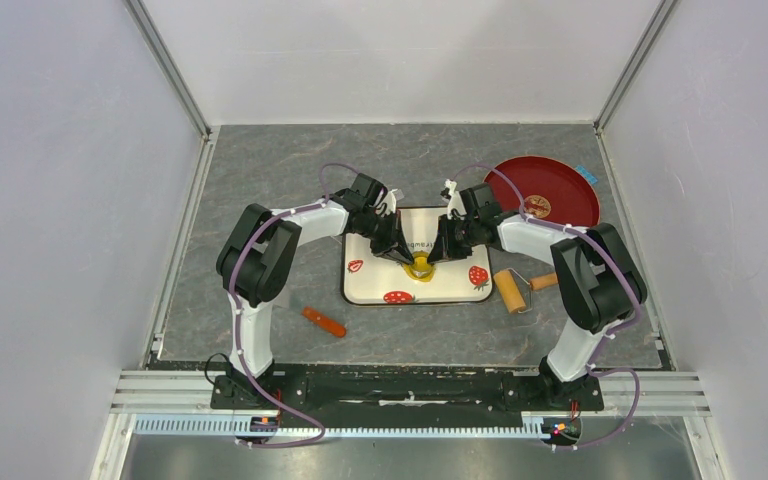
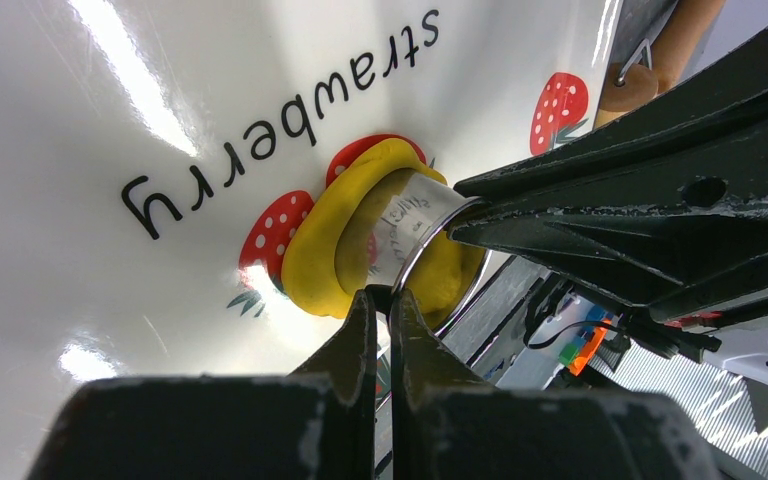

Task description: Roll out the dumpling wrappers from the dough

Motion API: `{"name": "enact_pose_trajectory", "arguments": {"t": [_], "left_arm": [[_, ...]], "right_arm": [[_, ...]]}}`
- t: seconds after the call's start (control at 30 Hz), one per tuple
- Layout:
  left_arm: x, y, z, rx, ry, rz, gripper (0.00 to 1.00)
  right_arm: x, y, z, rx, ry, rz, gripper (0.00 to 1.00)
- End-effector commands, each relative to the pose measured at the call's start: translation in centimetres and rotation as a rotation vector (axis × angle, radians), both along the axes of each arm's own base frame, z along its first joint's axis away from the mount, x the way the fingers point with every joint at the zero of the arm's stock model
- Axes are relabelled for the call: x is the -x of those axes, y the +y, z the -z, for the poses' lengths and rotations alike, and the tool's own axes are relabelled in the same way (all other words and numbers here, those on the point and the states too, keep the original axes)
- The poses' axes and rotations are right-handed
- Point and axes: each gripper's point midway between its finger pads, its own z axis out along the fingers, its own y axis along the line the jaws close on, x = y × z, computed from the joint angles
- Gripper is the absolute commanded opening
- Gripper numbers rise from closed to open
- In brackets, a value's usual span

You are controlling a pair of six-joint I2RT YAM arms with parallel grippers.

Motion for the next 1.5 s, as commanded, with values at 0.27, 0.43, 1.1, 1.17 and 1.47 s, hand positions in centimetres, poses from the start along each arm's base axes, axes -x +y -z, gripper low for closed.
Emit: {"name": "enact_pose_trajectory", "arguments": {"t": [0.27, 0.43, 1.1, 1.17, 1.47], "left_arm": [[4.0, 4.5, 10.1, -0.327, 0.118, -0.013, 0.02], [4.1, 4.6, 10.1, -0.327, 0.12, -0.006, 0.02], [2.7, 4.1, 6.8, -0.307, 0.036, 0.01, 0.22], [2.4, 4.0, 6.3, -0.309, 0.027, 0.017, 0.24], [1.8, 3.9, 5.0, -0.305, -0.002, 0.039, 0.35]], "right_arm": [[6.0, -3.1, 6.3, 0.218, 0.175, -0.054, 0.05], [5.5, -2.8, 5.9, 0.221, 0.169, -0.066, 0.07], [2.7, -1.2, 2.0, 0.171, 0.072, -0.091, 0.46], [2.5, -1.2, 1.7, 0.174, 0.069, -0.091, 0.5], [1.4, -1.1, 0.1, 0.18, 0.024, -0.096, 0.68]]}}
